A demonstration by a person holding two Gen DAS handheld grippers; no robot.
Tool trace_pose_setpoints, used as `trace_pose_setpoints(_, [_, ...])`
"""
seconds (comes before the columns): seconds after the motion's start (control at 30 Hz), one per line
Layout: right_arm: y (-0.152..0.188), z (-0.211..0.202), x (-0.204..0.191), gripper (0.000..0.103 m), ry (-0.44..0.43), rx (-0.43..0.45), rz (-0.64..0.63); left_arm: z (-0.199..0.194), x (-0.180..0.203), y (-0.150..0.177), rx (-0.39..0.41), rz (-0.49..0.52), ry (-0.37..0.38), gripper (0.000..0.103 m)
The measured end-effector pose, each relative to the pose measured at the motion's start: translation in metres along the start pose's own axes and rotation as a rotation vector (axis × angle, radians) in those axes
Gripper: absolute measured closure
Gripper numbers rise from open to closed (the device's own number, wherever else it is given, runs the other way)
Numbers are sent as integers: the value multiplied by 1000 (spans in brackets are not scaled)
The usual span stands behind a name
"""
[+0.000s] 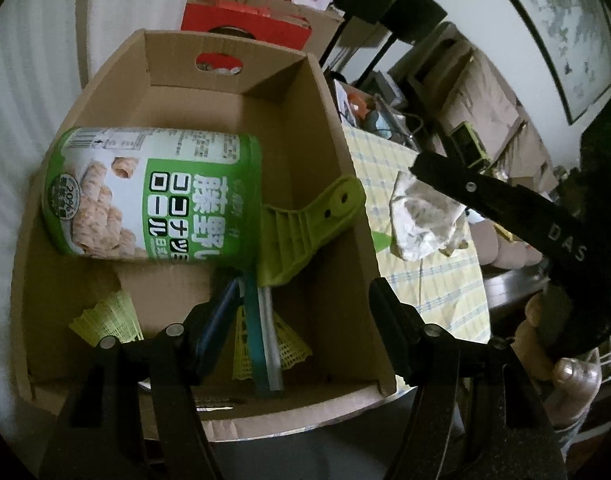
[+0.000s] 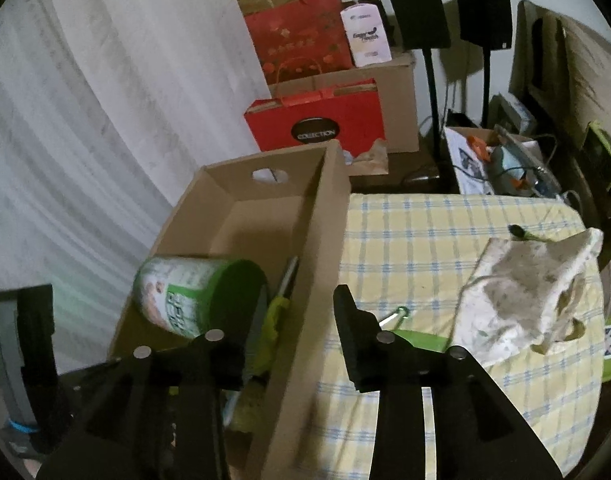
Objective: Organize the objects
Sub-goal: 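Lower the squeegee into the box and open both grippers, then move the right gripper to the white floral cloth bag while the left gripper approaches the black box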
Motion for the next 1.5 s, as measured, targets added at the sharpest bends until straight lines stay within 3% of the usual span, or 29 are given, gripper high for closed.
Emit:
trace_pose_setpoints(0.27, [14, -19, 18, 50, 65, 28, -22, -1, 16, 5, 17, 26, 10, 27])
trace_pose_setpoints(0.53, [25, -33, 40, 21, 116, 35, -27, 0, 37, 8, 42, 51, -34, 16])
trace_pose_setpoints(0.77, [34, -43, 66, 18, 142, 35, 6, 5, 59, 9, 34, 84, -18, 14])
trace_pose_setpoints(0.87, [38, -50, 79, 17, 163, 36, 16, 7, 69, 10, 33, 101, -7, 6])
trace_pose_setpoints(1.03, [46, -62, 107, 14, 199, 39, 50, 10, 87, 11, 34, 136, 6, 3])
trace_pose_setpoints(1.5, [59, -85, 185, 14, 276, 61, 181, 41, 139, 9, 3, 223, 20, 3])
Point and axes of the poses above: each gripper's, at about its wrist camera, not at the fingertips, and z roughly the way its jaws point, x to its right, y to its underside, the point moved 3 cm from there along z, roughly the way its jaws point, and after that the axes turned 5 degrees about -x, right-handed, at the moved point
